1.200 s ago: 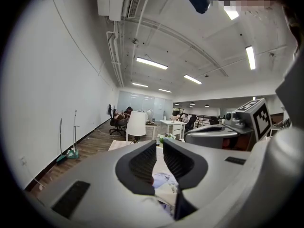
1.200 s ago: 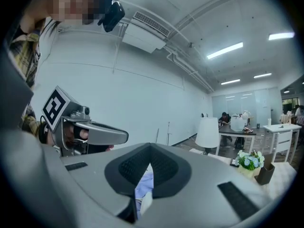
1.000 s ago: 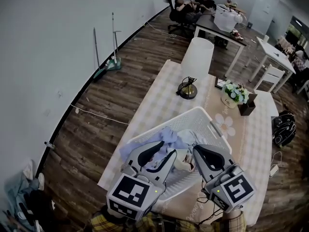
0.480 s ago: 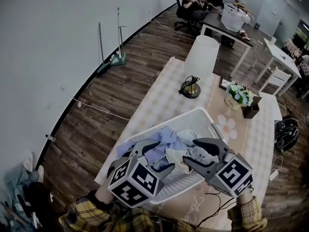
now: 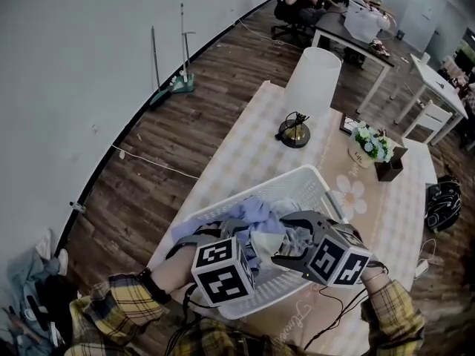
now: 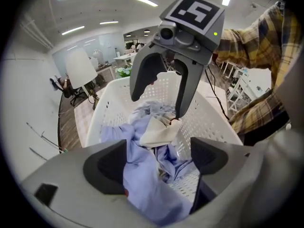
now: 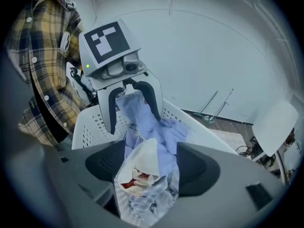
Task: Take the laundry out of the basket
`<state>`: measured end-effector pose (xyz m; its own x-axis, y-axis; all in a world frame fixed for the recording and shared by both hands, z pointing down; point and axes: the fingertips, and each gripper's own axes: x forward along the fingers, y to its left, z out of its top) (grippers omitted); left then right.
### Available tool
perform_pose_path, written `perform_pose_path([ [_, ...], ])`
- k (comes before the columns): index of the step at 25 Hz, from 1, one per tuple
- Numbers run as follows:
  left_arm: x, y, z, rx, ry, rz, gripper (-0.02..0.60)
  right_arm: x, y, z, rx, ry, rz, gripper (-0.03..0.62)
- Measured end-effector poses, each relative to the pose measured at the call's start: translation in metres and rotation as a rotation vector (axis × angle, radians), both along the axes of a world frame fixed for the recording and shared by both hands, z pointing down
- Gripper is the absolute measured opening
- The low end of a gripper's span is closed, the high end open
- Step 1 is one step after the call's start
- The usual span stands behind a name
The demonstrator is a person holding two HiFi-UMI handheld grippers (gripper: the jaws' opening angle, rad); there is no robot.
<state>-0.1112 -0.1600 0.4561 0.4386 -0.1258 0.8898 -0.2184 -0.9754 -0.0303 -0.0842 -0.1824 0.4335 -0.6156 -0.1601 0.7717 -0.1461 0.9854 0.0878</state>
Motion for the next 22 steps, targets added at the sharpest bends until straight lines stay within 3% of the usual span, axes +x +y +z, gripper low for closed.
perform_pose_path([
  [6,0.001,-0.006,0.025,-0.049,-0.118,0.067,0.479,-0.010,-0.003,0.033,-0.030,0.072,-0.123,0.411],
  [13,-0.002,-0.009,0.058,-0.108,-0.194,0.078,0.486,-0.017,-0.006,0.071,0.035,0.166,-0.273,0.416],
  [22,-0.001,-0.015,0.102,-0.182,-0.290,0.096,0.522,-0.018,-0.010,0.112,0.030,0.220,-0.340,0.416],
])
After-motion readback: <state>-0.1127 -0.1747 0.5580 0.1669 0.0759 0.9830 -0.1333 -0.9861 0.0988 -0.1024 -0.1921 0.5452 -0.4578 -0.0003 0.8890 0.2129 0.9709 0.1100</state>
